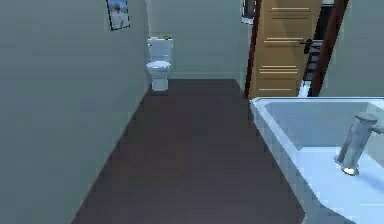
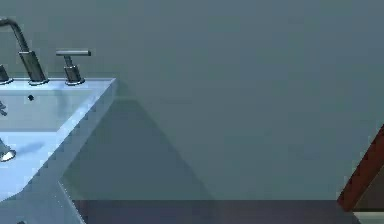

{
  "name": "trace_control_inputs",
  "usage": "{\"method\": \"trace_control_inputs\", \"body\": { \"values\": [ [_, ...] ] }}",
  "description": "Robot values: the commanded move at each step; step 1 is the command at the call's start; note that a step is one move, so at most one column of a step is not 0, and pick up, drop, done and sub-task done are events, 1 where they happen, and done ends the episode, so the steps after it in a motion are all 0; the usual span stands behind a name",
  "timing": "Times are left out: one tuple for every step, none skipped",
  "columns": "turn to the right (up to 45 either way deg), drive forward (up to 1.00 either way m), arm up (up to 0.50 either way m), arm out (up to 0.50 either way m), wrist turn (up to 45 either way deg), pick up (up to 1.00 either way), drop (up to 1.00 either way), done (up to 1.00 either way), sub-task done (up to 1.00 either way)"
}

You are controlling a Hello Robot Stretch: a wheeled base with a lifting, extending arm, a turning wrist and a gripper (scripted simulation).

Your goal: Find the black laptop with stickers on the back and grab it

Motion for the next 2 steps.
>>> {"method": "trace_control_inputs", "body": {
  "values": [
    [-45.0, 0.0, 0.0, 0.0, 0.0, 0.0, 0.0, 0.0, 0.0],
    [-45.0, 0.0, 0.0, 0.0, 0.0, 0.0, 0.0, 0.0, 0.0]
  ]
}}
